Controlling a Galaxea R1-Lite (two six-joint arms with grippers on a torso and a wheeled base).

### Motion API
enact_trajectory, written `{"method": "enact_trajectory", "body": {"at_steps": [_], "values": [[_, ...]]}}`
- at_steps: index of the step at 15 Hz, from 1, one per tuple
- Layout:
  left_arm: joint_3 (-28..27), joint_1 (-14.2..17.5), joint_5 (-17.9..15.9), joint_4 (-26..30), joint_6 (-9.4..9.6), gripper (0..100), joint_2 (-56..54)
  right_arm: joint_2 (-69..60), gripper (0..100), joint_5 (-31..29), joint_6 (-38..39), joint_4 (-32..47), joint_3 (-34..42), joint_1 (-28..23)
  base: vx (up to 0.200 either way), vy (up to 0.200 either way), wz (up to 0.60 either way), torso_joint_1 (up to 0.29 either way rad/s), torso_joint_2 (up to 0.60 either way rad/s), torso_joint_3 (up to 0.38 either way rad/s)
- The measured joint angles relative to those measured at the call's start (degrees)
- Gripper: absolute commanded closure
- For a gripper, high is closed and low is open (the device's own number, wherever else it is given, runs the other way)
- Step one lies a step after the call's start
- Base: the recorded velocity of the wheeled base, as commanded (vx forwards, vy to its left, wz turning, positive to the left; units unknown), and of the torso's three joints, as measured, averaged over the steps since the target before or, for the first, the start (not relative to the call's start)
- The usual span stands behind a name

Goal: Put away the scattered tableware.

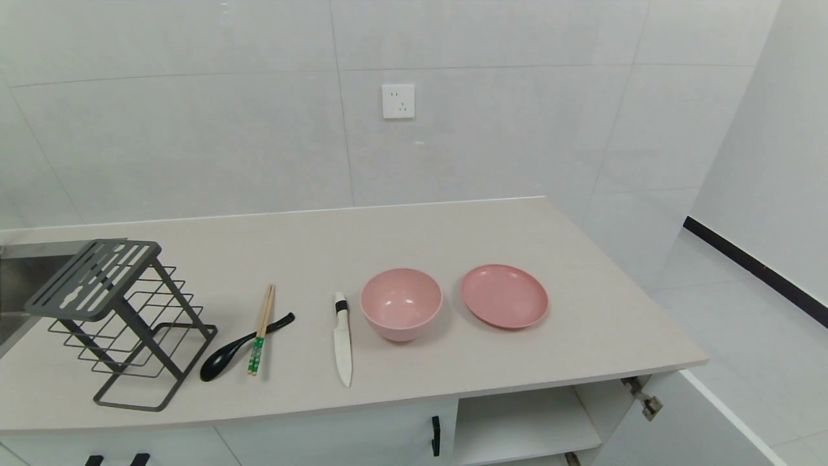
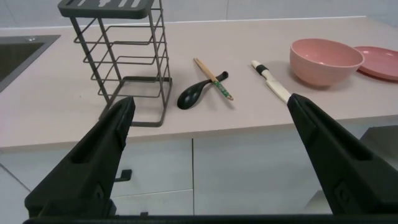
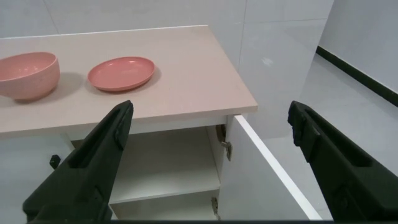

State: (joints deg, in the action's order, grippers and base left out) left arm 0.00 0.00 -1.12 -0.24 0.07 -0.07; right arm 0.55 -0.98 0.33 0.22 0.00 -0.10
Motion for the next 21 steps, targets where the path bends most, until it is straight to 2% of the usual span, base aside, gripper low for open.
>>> {"method": "enact_trajectory", "body": {"at_steps": [7,11,19,21], "values": [[0.0,0.0,0.0,0.0,0.02,0,0.0,0.1,0,0.0,0.0,0.0,0.0,0.0,0.000,0.000,0.00,0.000,0.00,0.000],[0.0,0.0,-0.3,0.0,1.04,0,0.0,0.0,0,0.0,-0.1,0.0,0.0,0.0,0.000,0.000,0.00,0.000,0.00,0.000],[0.0,0.0,-0.4,0.0,1.23,0,0.0,0.0,0,0.0,0.8,0.1,-0.1,0.0,0.000,0.000,0.00,0.000,0.00,0.000],[0.0,0.0,-0.5,0.0,1.38,0,0.0,0.0,0,0.0,1.1,-5.1,-0.1,0.0,0.000,0.000,0.00,0.000,0.00,0.000]]}}
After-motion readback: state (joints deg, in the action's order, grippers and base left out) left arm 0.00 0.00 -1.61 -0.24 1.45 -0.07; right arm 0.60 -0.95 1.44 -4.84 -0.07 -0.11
